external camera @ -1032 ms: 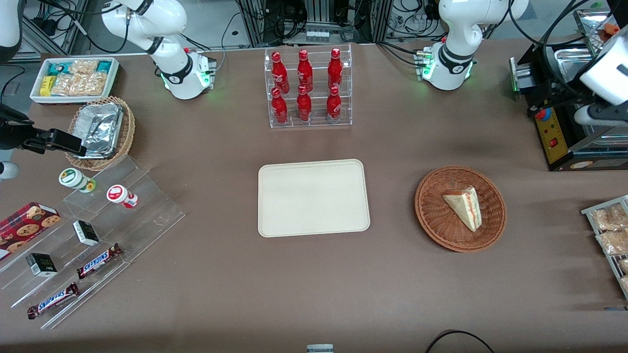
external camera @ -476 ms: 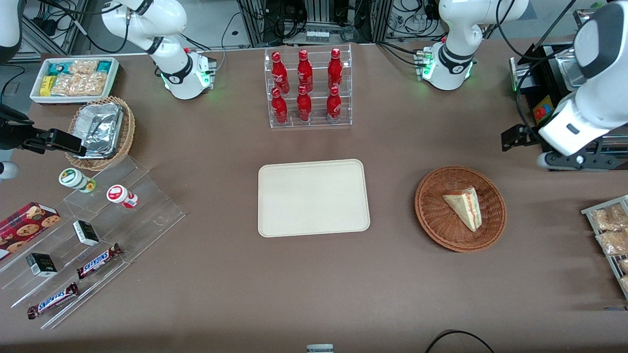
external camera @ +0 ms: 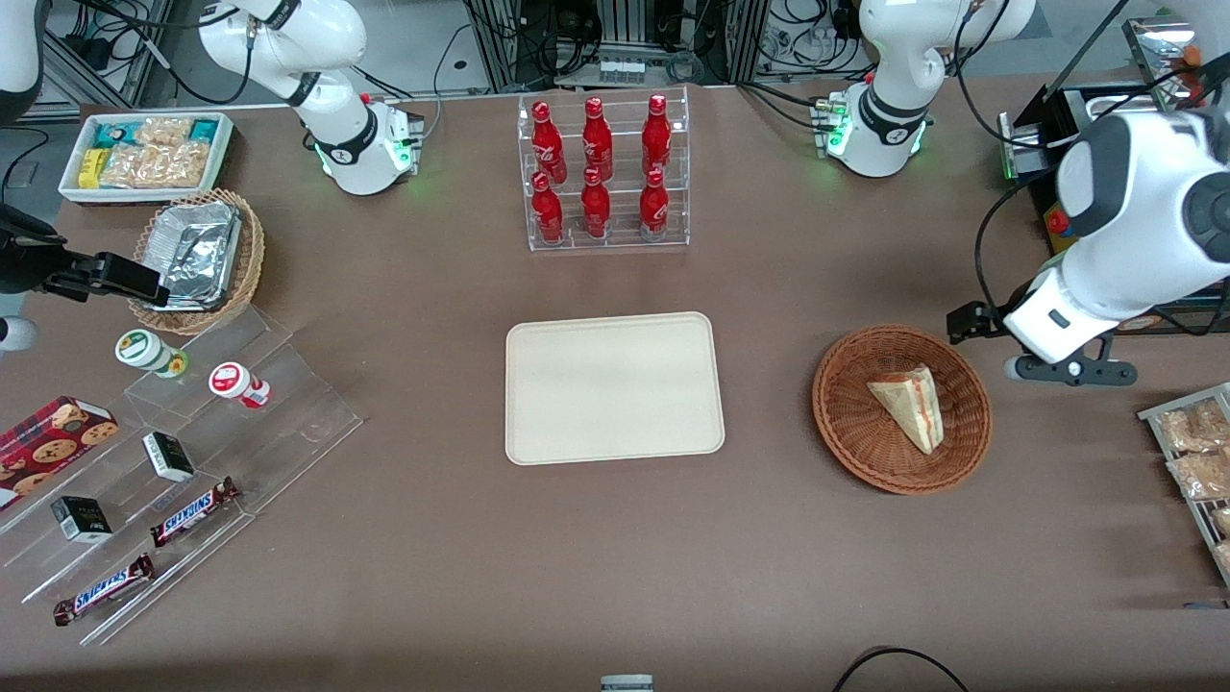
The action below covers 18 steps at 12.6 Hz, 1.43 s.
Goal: Place sandwich from basket to tray
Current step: 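Move the left gripper over the wrapped sandwich in the wicker basket, then lower the left gripper and close it on the wrapped sandwich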
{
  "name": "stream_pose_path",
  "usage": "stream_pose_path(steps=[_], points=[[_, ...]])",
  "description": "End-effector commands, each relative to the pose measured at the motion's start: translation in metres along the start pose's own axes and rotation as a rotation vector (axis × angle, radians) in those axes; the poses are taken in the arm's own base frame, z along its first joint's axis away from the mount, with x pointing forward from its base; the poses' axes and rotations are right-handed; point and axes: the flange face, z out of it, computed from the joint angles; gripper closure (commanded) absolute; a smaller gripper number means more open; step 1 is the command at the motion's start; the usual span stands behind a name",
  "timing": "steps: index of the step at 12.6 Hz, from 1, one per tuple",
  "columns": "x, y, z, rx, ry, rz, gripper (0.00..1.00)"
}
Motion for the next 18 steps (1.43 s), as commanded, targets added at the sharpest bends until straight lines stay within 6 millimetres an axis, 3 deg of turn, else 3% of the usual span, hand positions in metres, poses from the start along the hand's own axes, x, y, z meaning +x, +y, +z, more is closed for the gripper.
stream_pose_path(steps=[1, 4, 8, 11, 18], points=[[-0.003, -0.003, 0.022, -0.012, 0.023, -0.022, 0.0], [0.002, -0.003, 0.043, -0.013, 0.047, -0.058, 0.0], [-0.006, 0.004, 0.078, -0.018, 0.104, -0.193, 0.0], [-0.001, 0.014, 0.104, -0.024, 0.088, -0.405, 0.0], [0.011, 0.017, 0.132, -0.045, 0.114, -0.577, 0.0]])
